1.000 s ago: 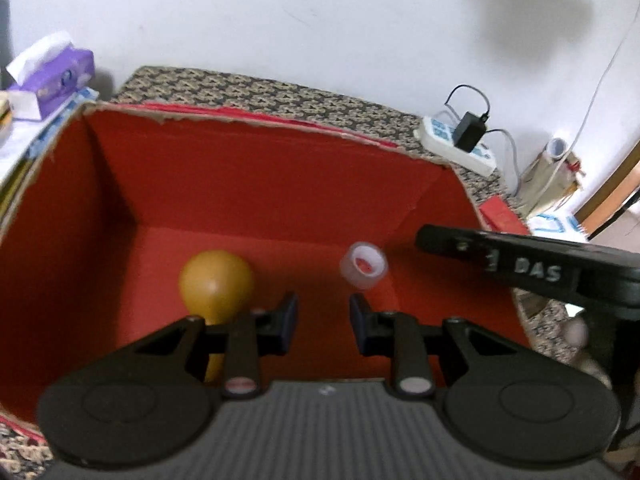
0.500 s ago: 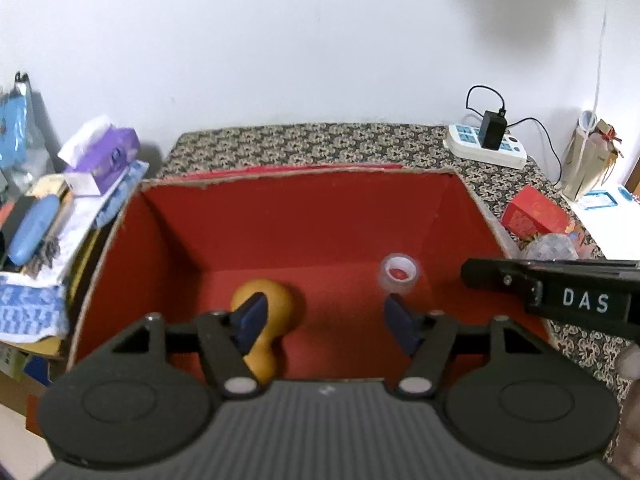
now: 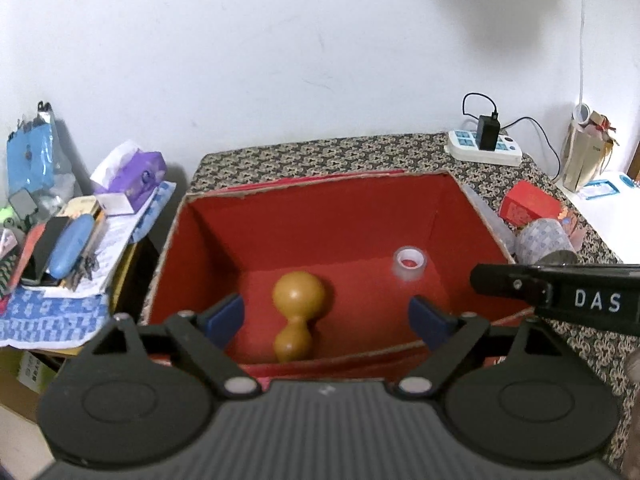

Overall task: Organize rigid objects
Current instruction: 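Move the right gripper back to the objects on the table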

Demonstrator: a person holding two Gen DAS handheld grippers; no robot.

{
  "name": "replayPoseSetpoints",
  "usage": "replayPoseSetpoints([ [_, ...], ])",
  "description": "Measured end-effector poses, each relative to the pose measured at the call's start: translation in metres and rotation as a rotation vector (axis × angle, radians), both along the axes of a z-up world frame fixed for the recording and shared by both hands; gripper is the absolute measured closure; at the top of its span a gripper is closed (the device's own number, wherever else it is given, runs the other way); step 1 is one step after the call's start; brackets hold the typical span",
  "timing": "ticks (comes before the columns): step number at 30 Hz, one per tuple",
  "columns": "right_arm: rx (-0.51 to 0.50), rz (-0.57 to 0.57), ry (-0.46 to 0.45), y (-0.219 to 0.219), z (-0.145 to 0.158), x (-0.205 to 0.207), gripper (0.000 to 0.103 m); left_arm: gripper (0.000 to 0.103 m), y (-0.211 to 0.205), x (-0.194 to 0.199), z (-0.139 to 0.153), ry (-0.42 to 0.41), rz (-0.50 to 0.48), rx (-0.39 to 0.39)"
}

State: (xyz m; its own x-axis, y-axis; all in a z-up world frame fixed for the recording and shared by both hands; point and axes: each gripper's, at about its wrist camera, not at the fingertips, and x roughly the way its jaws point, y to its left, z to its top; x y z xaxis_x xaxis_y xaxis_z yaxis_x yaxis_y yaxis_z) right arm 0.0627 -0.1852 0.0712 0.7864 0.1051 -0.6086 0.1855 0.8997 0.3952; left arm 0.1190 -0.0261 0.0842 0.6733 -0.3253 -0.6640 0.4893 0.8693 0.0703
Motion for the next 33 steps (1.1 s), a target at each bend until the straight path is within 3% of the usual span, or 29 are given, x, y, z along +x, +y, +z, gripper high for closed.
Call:
replayPoseSetpoints([
  [10,-0.022,-0.028,-0.003,0.022,0.001,-0.023,0.097,0.011,0.023,-0.022,0.001,0.017,-0.008,0.024],
  [33,0.027,-0.047,0.167,0.045,-0.050,-0.053,0.097,0.011,0.034,-0.037,-0.058,0.172,-0.003,0.141],
])
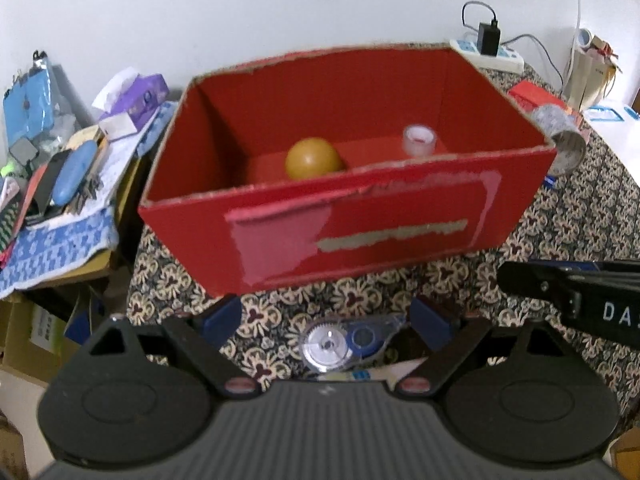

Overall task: Organize rigid objects
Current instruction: 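Move the right gripper back to the objects on the table, then grasp the silver battery with the right gripper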

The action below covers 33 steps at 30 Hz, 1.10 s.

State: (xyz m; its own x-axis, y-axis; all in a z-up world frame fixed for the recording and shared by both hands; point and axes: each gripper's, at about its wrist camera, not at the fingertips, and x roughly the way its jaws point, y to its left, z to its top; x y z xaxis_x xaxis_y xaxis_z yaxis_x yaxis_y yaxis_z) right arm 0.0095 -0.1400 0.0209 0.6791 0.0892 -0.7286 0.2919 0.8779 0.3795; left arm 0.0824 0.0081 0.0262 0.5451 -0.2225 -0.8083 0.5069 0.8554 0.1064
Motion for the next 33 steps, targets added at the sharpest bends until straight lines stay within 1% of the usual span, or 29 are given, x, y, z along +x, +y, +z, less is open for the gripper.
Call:
replayPoseSetpoints([
  [6,0.039,0.003,0.065,0.004,-0.019,-0.006,0.096,0.008,0.003,-0.005,-0.019,0.052,-0.001,0.035],
  [10,0.061,0.000,0.107,0.008,-0.030,-0.011,0.096,0.008,0.009,-0.006,-0.031,0.094,0.009,0.047],
  [14,0.091,-0.002,0.141,0.008,-0.038,-0.015,0.096,0.008,0.013,-0.005,-0.037,0.113,0.019,0.052],
  [19,0.097,-0.007,0.154,0.006,-0.041,-0.016,0.096,0.008,0.018,-0.003,-0.041,0.129,0.028,0.053],
  [22,0.096,-0.011,0.162,0.005,-0.042,-0.018,0.096,0.008,0.026,-0.003,-0.040,0.144,0.028,0.024],
  [25,0.091,-0.019,0.181,0.000,-0.046,-0.022,0.096,0.008,0.036,-0.005,-0.042,0.147,0.024,0.013],
  [29,0.104,-0.052,0.215,-0.010,-0.056,-0.032,0.096,0.008,0.054,-0.011,-0.045,0.181,-0.001,-0.029],
  [31,0.118,-0.069,0.229,-0.014,-0.060,-0.035,0.096,0.008,0.063,-0.015,-0.046,0.201,-0.020,-0.064],
  [33,0.139,-0.078,0.220,-0.017,-0.061,-0.036,0.096,0.009,0.068,-0.018,-0.045,0.231,-0.040,-0.109],
])
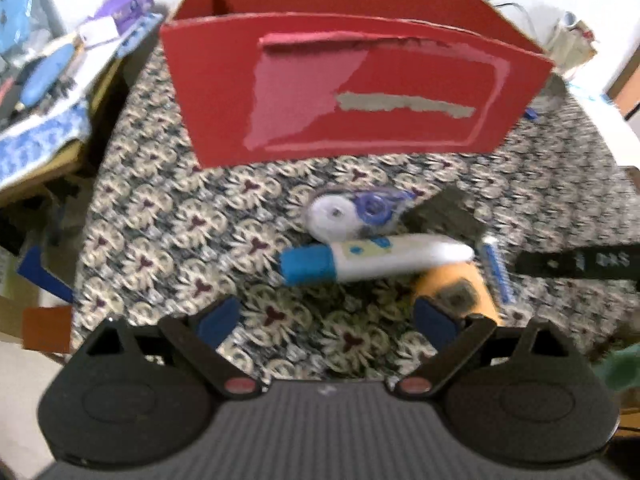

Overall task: Organize rigid objects
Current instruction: 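Grasp the silver battery with the right gripper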

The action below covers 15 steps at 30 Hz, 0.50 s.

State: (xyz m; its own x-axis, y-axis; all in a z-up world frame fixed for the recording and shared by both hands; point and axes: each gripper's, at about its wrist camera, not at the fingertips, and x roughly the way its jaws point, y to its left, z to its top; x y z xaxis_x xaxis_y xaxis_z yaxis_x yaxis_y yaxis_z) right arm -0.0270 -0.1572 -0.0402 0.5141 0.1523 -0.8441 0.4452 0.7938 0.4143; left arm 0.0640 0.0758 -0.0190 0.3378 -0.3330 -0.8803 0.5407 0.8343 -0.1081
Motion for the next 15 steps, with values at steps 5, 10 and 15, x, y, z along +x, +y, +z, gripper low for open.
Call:
replayPoseSetpoints([
  [5,-0.013,0.053,-0.015,0.009,0.003,0.009,0.096,0.009,-0.004,-0.009,0.010,-0.002,-0.049,-0.076],
  [10,-0.067,0.103,-0.040,0.019,0.007,0.018,0.096,0.009,-0.014,-0.021,0.019,-0.020,-0.138,-0.135],
  [15,-0.051,0.136,-0.071,0.017,0.015,0.015,0.095,0.020,-0.017,-0.018,0.021,-0.027,-0.145,-0.156],
])
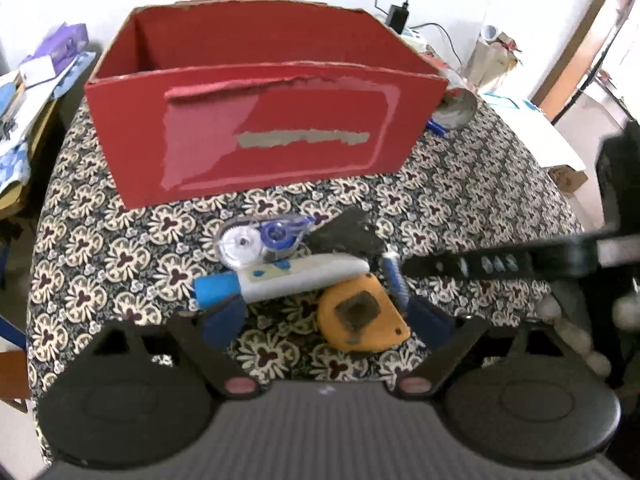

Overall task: Organize rigid objects
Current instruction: 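Grasp the silver battery with the right gripper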

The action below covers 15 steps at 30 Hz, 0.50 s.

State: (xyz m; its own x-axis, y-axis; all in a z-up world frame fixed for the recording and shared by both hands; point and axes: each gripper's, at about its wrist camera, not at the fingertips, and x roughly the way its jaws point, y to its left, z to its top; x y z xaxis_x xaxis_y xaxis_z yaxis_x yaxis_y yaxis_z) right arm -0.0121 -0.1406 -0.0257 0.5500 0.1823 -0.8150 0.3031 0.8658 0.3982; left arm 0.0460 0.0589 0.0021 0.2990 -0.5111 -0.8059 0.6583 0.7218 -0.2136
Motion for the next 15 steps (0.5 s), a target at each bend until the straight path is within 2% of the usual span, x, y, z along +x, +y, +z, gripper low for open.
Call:
replayPoseSetpoints([
  [5,0.007,0.086,0.030,0.008,-0.005,-0.001,0.095,0.026,-0.004,0.023,0.004,0.073,0.039,-0.071],
  [7,0.025,0.078,0.031,0.008,-0.010,-0.002,0.091,0.028,-0.012,0.028,0.007,0.090,0.032,-0.088],
  [10,0.019,0.090,0.037,0.010,-0.011,-0.004,0.090,0.030,-0.031,0.029,0.007,0.130,-0.002,-0.111],
  [15,-0.092,0.181,0.030,0.028,-0.008,-0.006,0.091,0.045,-0.073,0.029,-0.004,0.185,-0.085,-0.082],
])
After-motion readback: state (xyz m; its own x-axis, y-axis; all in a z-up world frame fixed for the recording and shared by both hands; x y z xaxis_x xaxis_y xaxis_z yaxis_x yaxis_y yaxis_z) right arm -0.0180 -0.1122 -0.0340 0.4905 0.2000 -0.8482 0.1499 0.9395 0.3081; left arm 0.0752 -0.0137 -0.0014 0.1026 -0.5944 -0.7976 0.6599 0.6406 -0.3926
